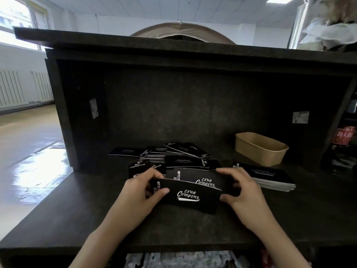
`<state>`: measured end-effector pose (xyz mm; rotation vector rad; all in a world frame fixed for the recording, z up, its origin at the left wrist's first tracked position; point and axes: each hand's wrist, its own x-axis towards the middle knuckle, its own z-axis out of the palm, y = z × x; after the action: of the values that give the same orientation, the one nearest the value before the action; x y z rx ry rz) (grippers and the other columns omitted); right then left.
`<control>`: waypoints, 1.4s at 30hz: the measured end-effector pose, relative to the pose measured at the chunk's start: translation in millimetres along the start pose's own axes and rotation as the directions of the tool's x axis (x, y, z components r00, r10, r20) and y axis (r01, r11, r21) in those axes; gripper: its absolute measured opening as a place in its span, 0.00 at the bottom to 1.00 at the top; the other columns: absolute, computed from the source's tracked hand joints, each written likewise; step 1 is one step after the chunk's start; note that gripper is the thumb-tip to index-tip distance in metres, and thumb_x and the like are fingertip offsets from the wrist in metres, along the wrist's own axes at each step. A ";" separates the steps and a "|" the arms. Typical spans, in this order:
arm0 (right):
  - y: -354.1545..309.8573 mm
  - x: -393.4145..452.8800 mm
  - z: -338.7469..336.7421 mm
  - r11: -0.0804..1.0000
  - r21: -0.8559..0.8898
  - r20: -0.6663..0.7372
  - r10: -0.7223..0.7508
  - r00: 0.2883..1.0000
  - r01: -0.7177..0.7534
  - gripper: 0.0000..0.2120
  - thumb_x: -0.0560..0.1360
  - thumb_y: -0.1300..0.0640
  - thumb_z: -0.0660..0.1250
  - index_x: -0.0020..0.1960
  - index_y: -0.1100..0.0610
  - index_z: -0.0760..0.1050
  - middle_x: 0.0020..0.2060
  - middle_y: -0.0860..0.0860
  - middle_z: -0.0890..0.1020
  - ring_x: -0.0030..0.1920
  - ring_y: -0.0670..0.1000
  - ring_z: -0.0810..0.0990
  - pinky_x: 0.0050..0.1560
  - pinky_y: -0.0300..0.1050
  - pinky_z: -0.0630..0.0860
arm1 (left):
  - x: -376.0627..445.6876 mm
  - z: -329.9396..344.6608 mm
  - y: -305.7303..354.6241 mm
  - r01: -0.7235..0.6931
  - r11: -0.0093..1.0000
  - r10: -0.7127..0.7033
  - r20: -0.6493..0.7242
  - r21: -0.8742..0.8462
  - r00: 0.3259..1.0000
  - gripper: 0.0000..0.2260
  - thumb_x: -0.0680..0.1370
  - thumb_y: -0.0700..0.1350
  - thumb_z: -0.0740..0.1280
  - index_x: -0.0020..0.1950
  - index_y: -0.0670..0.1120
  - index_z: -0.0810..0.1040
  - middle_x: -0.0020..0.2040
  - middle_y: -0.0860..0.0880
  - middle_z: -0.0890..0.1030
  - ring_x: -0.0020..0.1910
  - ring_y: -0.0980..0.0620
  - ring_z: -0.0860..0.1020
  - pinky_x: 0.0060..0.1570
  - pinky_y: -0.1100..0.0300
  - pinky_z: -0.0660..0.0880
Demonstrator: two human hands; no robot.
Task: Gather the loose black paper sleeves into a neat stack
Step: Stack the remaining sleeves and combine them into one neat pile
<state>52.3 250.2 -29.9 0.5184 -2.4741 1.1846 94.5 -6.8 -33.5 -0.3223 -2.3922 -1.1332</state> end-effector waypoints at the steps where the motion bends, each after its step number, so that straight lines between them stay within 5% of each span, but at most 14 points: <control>1: 0.0 -0.3 -1.1 0.998 0.064 -0.006 0.014 1.000 -0.013 0.27 0.69 0.68 0.74 0.59 0.42 0.76 0.53 0.38 0.75 0.57 0.40 0.75 0.61 0.39 0.72 | 1.0 0.5 -1.2 0.009 1.000 -0.009 -0.007 -0.003 1.000 0.08 0.74 0.44 0.73 0.46 0.56 0.76 0.41 0.55 0.83 0.40 0.60 0.82 0.38 0.68 0.77; 5: 1.2 -1.8 -3.1 0.972 0.236 -0.020 0.031 0.999 -0.026 0.21 0.73 0.70 0.69 0.53 0.44 0.80 0.48 0.41 0.79 0.55 0.41 0.80 0.61 0.44 0.76 | 4.1 4.6 -4.9 -0.003 1.000 0.003 -0.039 0.006 0.999 0.09 0.73 0.44 0.73 0.45 0.57 0.75 0.53 0.61 0.79 0.53 0.63 0.78 0.49 0.65 0.77; 8: 1.1 -1.1 -2.9 0.966 0.256 -0.059 -0.017 0.998 0.031 0.18 0.73 0.69 0.68 0.49 0.46 0.83 0.47 0.41 0.80 0.53 0.43 0.81 0.59 0.41 0.76 | 3.0 8.0 -3.7 -0.031 0.998 0.033 -0.037 0.055 0.999 0.12 0.73 0.47 0.73 0.45 0.60 0.71 0.61 0.66 0.71 0.61 0.65 0.72 0.48 0.69 0.75; 14: -8.3 -3.4 -5.5 0.947 0.320 -0.012 -0.039 0.999 0.041 0.20 0.79 0.69 0.59 0.51 0.48 0.83 0.47 0.41 0.85 0.53 0.38 0.80 0.52 0.27 0.72 | 0.6 6.1 -1.8 -0.053 0.999 0.053 0.034 0.003 0.998 0.23 0.76 0.43 0.70 0.60 0.66 0.65 0.56 0.67 0.77 0.40 0.51 0.82 0.43 0.56 0.80; 17: -1.2 0.2 -3.6 0.993 0.119 -0.071 0.027 0.997 -0.019 0.16 0.79 0.64 0.61 0.58 0.45 0.77 0.52 0.38 0.82 0.59 0.37 0.76 0.60 0.33 0.70 | -1.3 0.9 -2.0 -0.104 0.994 0.103 0.024 0.039 0.994 0.20 0.77 0.40 0.68 0.60 0.64 0.72 0.54 0.63 0.79 0.50 0.58 0.80 0.50 0.60 0.78; 20: 6.9 2.9 2.8 0.964 -0.228 0.110 0.165 0.980 -0.137 0.21 0.77 0.50 0.66 0.69 0.46 0.70 0.64 0.43 0.74 0.68 0.46 0.70 0.66 0.40 0.67 | -2.5 -1.9 -6.0 -0.073 0.996 0.074 -0.022 0.057 0.997 0.19 0.77 0.38 0.68 0.56 0.63 0.76 0.53 0.60 0.79 0.53 0.59 0.78 0.51 0.60 0.77; 22: 8.4 4.3 6.3 0.952 -0.266 0.156 0.200 0.967 -0.154 0.23 0.76 0.46 0.67 0.70 0.46 0.69 0.67 0.45 0.74 0.68 0.49 0.70 0.69 0.46 0.67 | -3.2 -1.9 -6.8 -0.066 0.996 0.069 -0.031 0.067 0.997 0.19 0.77 0.38 0.68 0.55 0.64 0.75 0.53 0.61 0.78 0.52 0.58 0.78 0.49 0.61 0.77; 26: 4.6 4.1 2.2 0.980 -0.144 0.129 0.154 0.980 -0.135 0.22 0.75 0.54 0.70 0.68 0.45 0.71 0.63 0.41 0.76 0.67 0.44 0.70 0.64 0.38 0.65 | -5.8 -0.9 -5.9 -0.082 0.994 0.083 -0.007 0.075 0.997 0.18 0.77 0.39 0.67 0.56 0.63 0.74 0.53 0.60 0.78 0.48 0.56 0.78 0.44 0.66 0.73; 30: 3.2 2.1 1.5 0.990 -0.064 0.098 0.133 0.986 -0.127 0.28 0.71 0.60 0.73 0.66 0.41 0.71 0.58 0.36 0.76 0.64 0.41 0.72 0.68 0.44 0.68 | -6.2 -1.6 -4.9 -0.100 0.991 0.100 0.001 0.092 0.995 0.17 0.77 0.40 0.67 0.56 0.62 0.73 0.54 0.60 0.78 0.50 0.56 0.78 0.45 0.68 0.73; 33: 5.1 2.9 1.5 0.992 -0.033 0.032 0.124 0.992 -0.123 0.30 0.69 0.64 0.75 0.65 0.44 0.72 0.54 0.39 0.74 0.54 0.41 0.74 0.57 0.38 0.72 | -6.6 -2.0 -2.0 -0.115 0.989 0.115 0.007 0.090 0.993 0.16 0.77 0.38 0.67 0.55 0.61 0.74 0.54 0.61 0.77 0.52 0.59 0.77 0.44 0.73 0.70; 38: 10.8 3.2 0.8 0.974 0.124 -0.073 0.197 0.978 -0.187 0.22 0.70 0.66 0.74 0.53 0.42 0.77 0.48 0.48 0.80 0.47 0.47 0.81 0.52 0.48 0.79 | -7.3 -2.4 2.8 -0.134 0.988 0.133 0.015 0.077 0.991 0.16 0.77 0.37 0.67 0.55 0.58 0.75 0.55 0.62 0.77 0.50 0.63 0.77 0.42 0.75 0.69; 42: 11.9 0.1 -1.2 0.976 0.166 -0.135 0.163 0.977 -0.140 0.14 0.75 0.64 0.68 0.50 0.44 0.80 0.40 0.48 0.82 0.39 0.45 0.82 0.46 0.45 0.78 | -7.9 -1.4 -0.2 -0.107 0.992 0.106 0.009 0.060 0.994 0.18 0.78 0.38 0.67 0.60 0.60 0.72 0.58 0.67 0.75 0.48 0.68 0.77 0.44 0.74 0.71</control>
<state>46.8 258.1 -37.1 0.2727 -2.3410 1.4303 101.8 -8.1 -36.9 -0.4284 -2.3789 -1.0112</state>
